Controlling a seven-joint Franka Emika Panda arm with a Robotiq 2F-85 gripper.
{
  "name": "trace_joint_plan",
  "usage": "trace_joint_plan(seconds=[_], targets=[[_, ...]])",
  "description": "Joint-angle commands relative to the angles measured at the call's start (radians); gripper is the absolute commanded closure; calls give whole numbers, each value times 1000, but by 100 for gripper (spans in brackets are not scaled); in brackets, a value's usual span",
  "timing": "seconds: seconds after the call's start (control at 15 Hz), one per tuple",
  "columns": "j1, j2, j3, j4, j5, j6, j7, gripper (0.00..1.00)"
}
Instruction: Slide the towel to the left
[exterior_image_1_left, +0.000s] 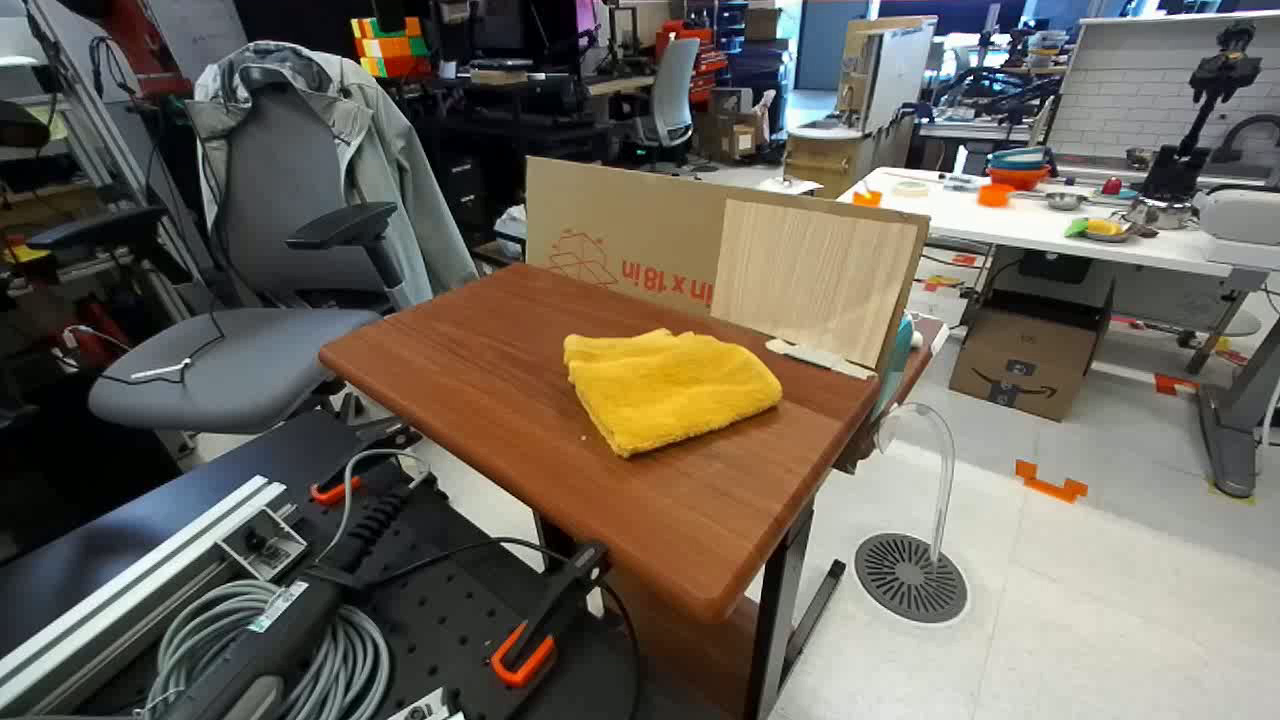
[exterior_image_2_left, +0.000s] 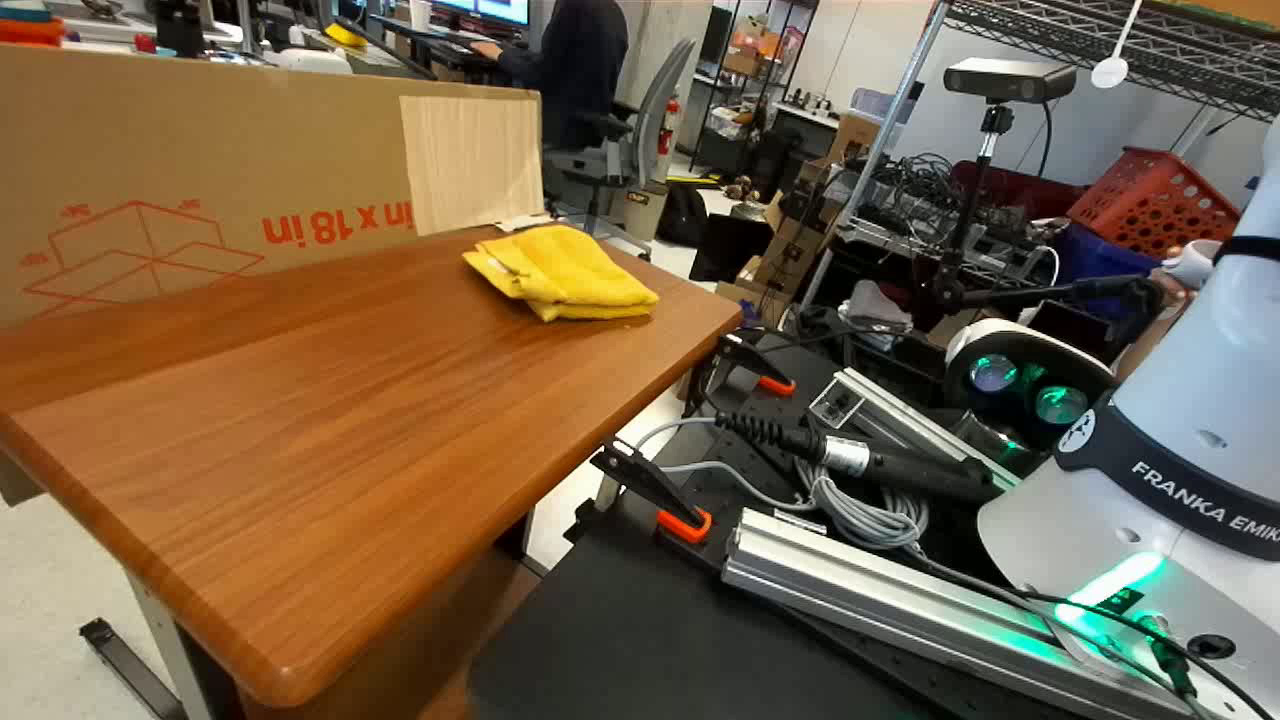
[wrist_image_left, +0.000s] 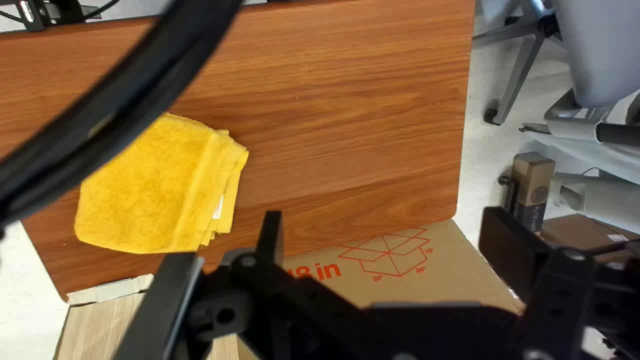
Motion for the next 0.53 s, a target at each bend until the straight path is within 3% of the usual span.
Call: trace_joint_plan(seconds=[0.0,0.47], targets=[[-12,0,10,2,4,-3,-3,0],[-13,5,14,4,-2,4,1,0]])
